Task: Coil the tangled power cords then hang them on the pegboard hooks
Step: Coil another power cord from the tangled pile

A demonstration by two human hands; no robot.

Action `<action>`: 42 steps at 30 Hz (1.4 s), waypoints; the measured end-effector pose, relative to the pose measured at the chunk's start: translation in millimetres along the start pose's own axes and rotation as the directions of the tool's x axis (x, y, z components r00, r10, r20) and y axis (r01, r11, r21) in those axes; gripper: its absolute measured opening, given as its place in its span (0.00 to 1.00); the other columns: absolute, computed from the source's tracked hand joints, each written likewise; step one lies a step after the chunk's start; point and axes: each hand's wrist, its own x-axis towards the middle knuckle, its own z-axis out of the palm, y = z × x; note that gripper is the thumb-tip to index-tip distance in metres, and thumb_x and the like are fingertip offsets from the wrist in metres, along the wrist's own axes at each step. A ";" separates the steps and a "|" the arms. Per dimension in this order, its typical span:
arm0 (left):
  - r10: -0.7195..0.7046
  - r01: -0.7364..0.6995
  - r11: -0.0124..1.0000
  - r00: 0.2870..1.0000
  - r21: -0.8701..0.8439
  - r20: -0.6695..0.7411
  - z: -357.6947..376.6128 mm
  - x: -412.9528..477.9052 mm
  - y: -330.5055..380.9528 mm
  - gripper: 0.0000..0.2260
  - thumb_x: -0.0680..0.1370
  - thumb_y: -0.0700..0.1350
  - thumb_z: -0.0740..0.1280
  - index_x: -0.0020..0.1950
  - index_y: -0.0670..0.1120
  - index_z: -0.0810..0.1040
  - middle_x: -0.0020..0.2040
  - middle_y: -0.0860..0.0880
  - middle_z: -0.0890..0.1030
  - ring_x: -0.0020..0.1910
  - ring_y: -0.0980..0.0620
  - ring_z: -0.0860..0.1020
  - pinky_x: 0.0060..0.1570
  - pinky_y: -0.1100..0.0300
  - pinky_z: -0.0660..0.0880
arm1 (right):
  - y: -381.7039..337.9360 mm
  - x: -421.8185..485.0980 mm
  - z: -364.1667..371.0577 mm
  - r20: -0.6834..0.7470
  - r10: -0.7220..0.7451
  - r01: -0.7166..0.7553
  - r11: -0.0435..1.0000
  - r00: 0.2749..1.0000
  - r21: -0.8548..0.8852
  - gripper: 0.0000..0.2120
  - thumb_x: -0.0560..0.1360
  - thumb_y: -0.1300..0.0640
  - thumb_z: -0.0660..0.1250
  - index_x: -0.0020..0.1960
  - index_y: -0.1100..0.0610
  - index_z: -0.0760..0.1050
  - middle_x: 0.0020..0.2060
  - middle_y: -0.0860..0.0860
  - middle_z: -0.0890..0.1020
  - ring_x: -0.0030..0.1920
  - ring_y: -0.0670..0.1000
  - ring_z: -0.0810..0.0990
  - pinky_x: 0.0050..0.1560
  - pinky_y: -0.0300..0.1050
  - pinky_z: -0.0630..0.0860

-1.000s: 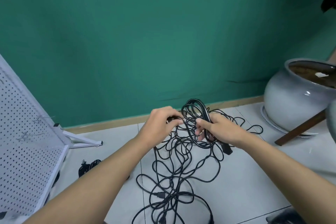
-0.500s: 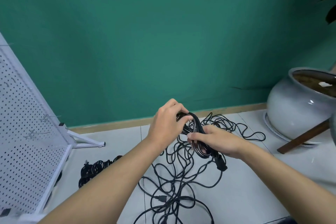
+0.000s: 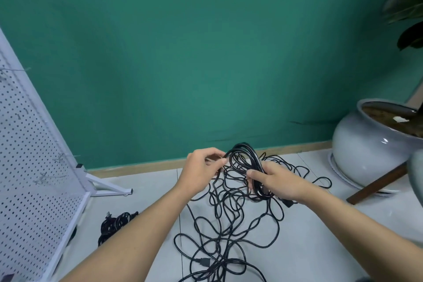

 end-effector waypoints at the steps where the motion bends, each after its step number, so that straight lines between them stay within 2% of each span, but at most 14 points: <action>1: -0.050 0.049 0.995 0.999 -0.089 -0.013 1.9 -0.7 4.1 0.03 0.78 0.43 0.75 0.51 0.47 0.86 0.45 0.47 0.86 0.45 0.47 0.86 0.48 0.52 0.85 | 1.9 2.6 3.2 -0.063 -0.014 0.011 0.999 0.998 -0.034 0.17 0.84 0.50 0.62 0.40 0.54 0.80 0.41 0.54 0.86 0.34 0.47 0.77 0.45 0.48 0.76; 4: -0.197 0.184 0.926 0.980 -0.328 -0.006 11.7 -2.9 18.4 0.04 0.78 0.41 0.74 0.52 0.42 0.85 0.49 0.36 0.83 0.48 0.45 0.86 0.47 0.49 0.85 | 4.4 11.0 14.3 -0.229 -0.023 0.016 0.999 0.973 -0.031 0.15 0.83 0.50 0.62 0.43 0.52 0.82 0.42 0.49 0.86 0.43 0.51 0.82 0.54 0.53 0.77; 6: -0.255 0.218 0.880 0.967 -0.422 -0.031 18.5 -3.2 25.0 0.04 0.78 0.39 0.74 0.52 0.40 0.84 0.51 0.30 0.80 0.51 0.43 0.85 0.45 0.51 0.85 | 1.7 13.3 21.4 -0.270 -0.022 0.042 0.997 0.963 0.069 0.13 0.84 0.50 0.62 0.47 0.52 0.82 0.43 0.49 0.86 0.46 0.53 0.83 0.52 0.54 0.79; 10: -0.314 0.220 0.817 0.945 -0.533 -0.091 27.4 -1.9 31.4 0.04 0.79 0.36 0.72 0.53 0.36 0.80 0.53 0.38 0.79 0.53 0.46 0.83 0.44 0.53 0.85 | -1.1 15.4 31.0 -0.203 -0.052 0.105 0.961 0.978 0.258 0.12 0.85 0.54 0.61 0.51 0.56 0.82 0.44 0.51 0.88 0.46 0.47 0.85 0.47 0.40 0.77; 14: -0.327 0.215 0.819 0.937 -0.532 -0.125 27.3 2.0 31.4 0.07 0.79 0.35 0.72 0.53 0.33 0.78 0.50 0.43 0.80 0.50 0.48 0.83 0.45 0.53 0.85 | 2.2 20.9 31.4 -0.140 -0.065 0.111 0.928 0.988 0.357 0.12 0.85 0.54 0.62 0.49 0.56 0.81 0.42 0.49 0.86 0.43 0.47 0.83 0.52 0.46 0.78; 17: -0.272 0.187 0.868 0.954 -0.459 -0.125 27.1 4.1 27.0 0.05 0.78 0.35 0.74 0.50 0.35 0.80 0.46 0.43 0.81 0.46 0.50 0.83 0.45 0.55 0.84 | 4.3 19.8 30.8 -0.107 0.000 0.040 0.931 0.994 0.363 0.10 0.84 0.50 0.64 0.50 0.54 0.80 0.35 0.43 0.79 0.38 0.45 0.75 0.46 0.42 0.71; 19: -0.213 0.156 0.904 0.971 -0.397 -0.105 27.8 4.8 23.9 0.04 0.78 0.37 0.74 0.50 0.38 0.80 0.43 0.44 0.81 0.43 0.51 0.83 0.46 0.55 0.84 | 6.1 19.3 30.1 -0.076 -0.001 0.032 0.918 0.997 0.395 0.14 0.83 0.49 0.65 0.52 0.60 0.79 0.34 0.46 0.74 0.37 0.48 0.71 0.43 0.45 0.68; 22: -0.211 0.193 0.916 0.977 -0.351 -0.013 31.0 6.5 17.6 0.03 0.81 0.40 0.69 0.54 0.42 0.80 0.48 0.45 0.84 0.49 0.50 0.85 0.54 0.49 0.84 | 1.2 16.7 20.7 -0.158 0.022 0.061 0.863 0.987 0.501 0.09 0.84 0.54 0.65 0.49 0.58 0.80 0.29 0.41 0.76 0.33 0.45 0.73 0.37 0.38 0.69; 25: -0.178 0.201 0.977 0.954 -0.076 0.241 37.2 4.9 0.2 0.12 0.81 0.35 0.63 0.58 0.48 0.81 0.57 0.51 0.85 0.59 0.53 0.82 0.62 0.53 0.78 | -3.7 14.3 8.6 -0.189 0.091 0.070 0.705 0.978 0.705 0.07 0.83 0.58 0.65 0.51 0.60 0.80 0.35 0.49 0.81 0.33 0.44 0.79 0.35 0.36 0.74; 28: -0.107 -0.013 0.972 0.865 0.235 0.491 47.5 -3.0 -18.2 0.19 0.76 0.33 0.62 0.62 0.49 0.81 0.61 0.56 0.83 0.63 0.58 0.80 0.69 0.57 0.74 | -5.2 9.8 2.8 -0.160 0.127 0.045 0.631 0.979 0.774 0.07 0.82 0.58 0.67 0.53 0.61 0.81 0.40 0.55 0.80 0.34 0.49 0.79 0.35 0.42 0.76; 34: -0.153 -0.031 0.946 0.834 0.322 0.529 55.1 -3.5 -28.2 0.09 0.83 0.42 0.63 0.49 0.56 0.76 0.54 0.55 0.86 0.57 0.56 0.82 0.66 0.51 0.75 | 3.2 11.1 -4.2 -0.250 0.189 0.064 0.664 0.949 0.745 0.06 0.81 0.58 0.67 0.49 0.59 0.80 0.35 0.53 0.77 0.32 0.50 0.75 0.35 0.43 0.70; 37: -0.172 -0.073 0.909 0.832 0.410 0.528 47.7 -1.1 -27.4 0.06 0.85 0.47 0.59 0.54 0.56 0.74 0.46 0.55 0.84 0.49 0.51 0.81 0.58 0.52 0.77 | 14.8 11.2 -11.5 -0.352 0.165 0.054 0.842 0.921 0.537 0.11 0.82 0.55 0.67 0.41 0.55 0.74 0.29 0.48 0.75 0.30 0.48 0.71 0.35 0.45 0.67; 39: -0.091 -0.148 0.886 0.873 0.438 0.480 39.2 2.5 -23.9 0.06 0.86 0.48 0.60 0.56 0.52 0.76 0.42 0.55 0.81 0.46 0.48 0.79 0.50 0.55 0.75 | 21.6 9.4 -16.7 -0.390 0.120 0.015 0.946 0.913 0.325 0.14 0.82 0.52 0.66 0.39 0.54 0.71 0.28 0.48 0.75 0.29 0.48 0.71 0.35 0.44 0.66; 42: 0.126 -0.303 0.851 0.910 0.428 0.394 28.3 9.1 -13.7 0.07 0.85 0.47 0.63 0.55 0.47 0.80 0.46 0.56 0.81 0.48 0.54 0.77 0.50 0.59 0.71 | 29.6 11.2 -19.7 -0.383 0.104 -0.052 0.988 0.918 0.144 0.15 0.82 0.51 0.66 0.40 0.56 0.81 0.25 0.43 0.77 0.27 0.43 0.71 0.35 0.42 0.65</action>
